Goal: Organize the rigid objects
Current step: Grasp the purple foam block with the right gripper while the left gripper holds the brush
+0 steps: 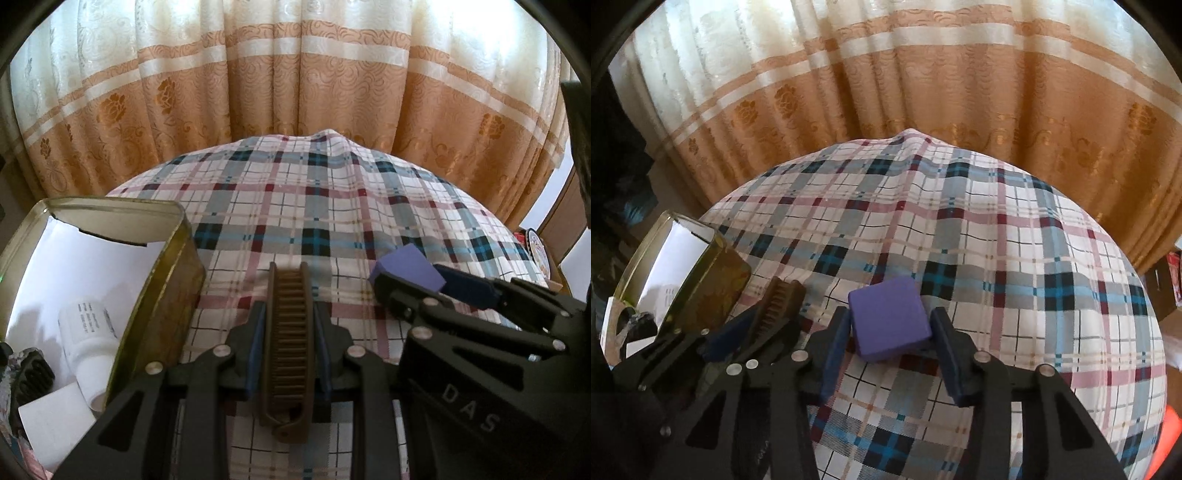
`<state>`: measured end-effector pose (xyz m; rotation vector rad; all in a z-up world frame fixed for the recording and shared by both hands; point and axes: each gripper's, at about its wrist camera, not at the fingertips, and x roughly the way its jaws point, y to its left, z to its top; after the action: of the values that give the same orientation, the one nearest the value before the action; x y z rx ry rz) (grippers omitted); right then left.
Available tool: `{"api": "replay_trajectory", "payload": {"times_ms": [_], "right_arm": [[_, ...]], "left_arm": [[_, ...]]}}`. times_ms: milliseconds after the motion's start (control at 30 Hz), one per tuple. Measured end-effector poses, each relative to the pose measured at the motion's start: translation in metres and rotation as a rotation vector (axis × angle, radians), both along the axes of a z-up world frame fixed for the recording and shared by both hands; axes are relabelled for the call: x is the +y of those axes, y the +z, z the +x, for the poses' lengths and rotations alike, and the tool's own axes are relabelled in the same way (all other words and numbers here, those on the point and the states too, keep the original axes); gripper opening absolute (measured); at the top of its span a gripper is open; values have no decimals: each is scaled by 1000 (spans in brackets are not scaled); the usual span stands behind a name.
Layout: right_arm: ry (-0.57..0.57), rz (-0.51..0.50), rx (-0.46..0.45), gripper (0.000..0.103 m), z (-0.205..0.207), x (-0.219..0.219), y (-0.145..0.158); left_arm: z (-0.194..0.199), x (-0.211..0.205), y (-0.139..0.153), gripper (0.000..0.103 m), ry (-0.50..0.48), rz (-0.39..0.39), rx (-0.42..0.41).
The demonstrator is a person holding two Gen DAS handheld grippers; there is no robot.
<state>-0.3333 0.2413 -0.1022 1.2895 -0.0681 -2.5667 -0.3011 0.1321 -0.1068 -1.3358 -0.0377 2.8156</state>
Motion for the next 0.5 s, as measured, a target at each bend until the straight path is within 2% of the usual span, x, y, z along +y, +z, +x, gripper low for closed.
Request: {"api": "replay_trajectory", "payload": {"times_ms": [67, 200, 300, 367, 500], "right_arm": [[-30, -10, 5, 48, 4, 4, 0], [-143, -67, 14, 47, 19, 26, 1], [-247, -41, 28, 46, 37, 46, -1], [-292, -56, 29, 46, 48, 53, -1], [-376, -68, 37, 46, 73, 62, -1]], "left_arm": [[1, 1, 0, 28, -8, -3, 1], [0, -1, 0, 28, -11, 7, 0], [0, -1, 0, 27, -13, 12, 1], [3, -1, 0, 24, -25, 17, 3], [14, 7, 1, 24, -82, 8, 2]]}}
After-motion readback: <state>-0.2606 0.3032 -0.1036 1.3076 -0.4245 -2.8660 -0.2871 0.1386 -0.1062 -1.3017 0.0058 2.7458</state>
